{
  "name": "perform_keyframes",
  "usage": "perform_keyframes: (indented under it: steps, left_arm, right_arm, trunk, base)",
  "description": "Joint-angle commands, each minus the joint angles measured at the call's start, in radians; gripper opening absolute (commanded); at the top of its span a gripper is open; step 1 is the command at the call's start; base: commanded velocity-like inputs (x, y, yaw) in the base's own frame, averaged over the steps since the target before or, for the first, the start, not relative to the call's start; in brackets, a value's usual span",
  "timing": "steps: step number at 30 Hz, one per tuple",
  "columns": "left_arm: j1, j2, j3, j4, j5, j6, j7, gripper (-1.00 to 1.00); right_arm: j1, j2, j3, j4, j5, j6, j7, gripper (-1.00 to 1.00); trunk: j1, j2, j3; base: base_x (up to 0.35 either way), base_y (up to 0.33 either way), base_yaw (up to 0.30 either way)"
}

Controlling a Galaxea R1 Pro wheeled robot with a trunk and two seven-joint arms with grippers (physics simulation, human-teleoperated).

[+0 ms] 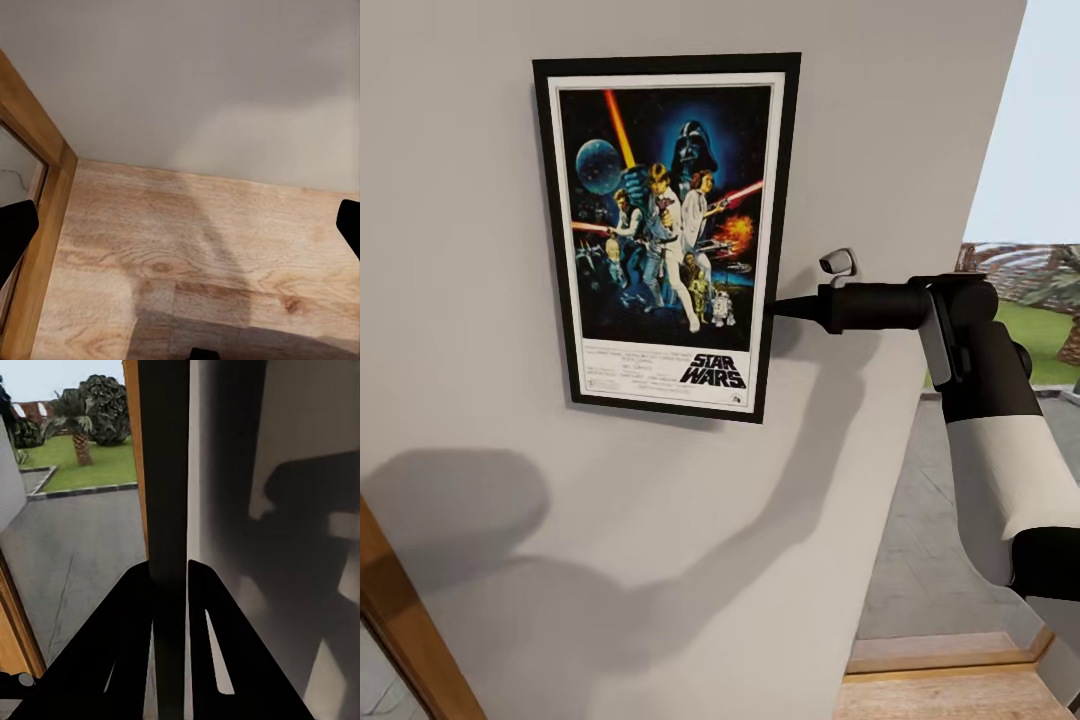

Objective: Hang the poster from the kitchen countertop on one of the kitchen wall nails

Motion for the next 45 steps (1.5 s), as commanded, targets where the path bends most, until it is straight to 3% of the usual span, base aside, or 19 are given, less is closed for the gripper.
perform_keyframes:
  steps: [1, 38, 45]
  left_arm:
    - [0.0, 0.0, 0.003, -0.001, 0.0, -0.001, -0.006, 1.0]
    - [0.0, 0.0, 0.003, -0.001, 0.0, -0.002, -0.006, 1.0]
    - [0.0, 0.0, 0.003, -0.001, 0.0, -0.002, -0.006, 1.0]
  right_arm:
    - [-0.001, -0.002, 0.001, 0.003, 0.018, 0.005, 0.001, -1.0]
    - [-0.001, -0.002, 0.001, 0.003, 0.018, 0.007, 0.001, -1.0]
    - [0.01, -0.002, 0.002, -0.042, 0.013, 0.006, 0.005, -1.0]
  trunk:
    - [0.0, 0.0, 0.0]
    - [0.0, 0.0, 0.0]
    - [0.0, 0.0, 0.0]
  base:
    - [0.0, 0.0, 0.0]
    - [0.0, 0.0, 0.0]
    - [0.0, 0.0, 0.0]
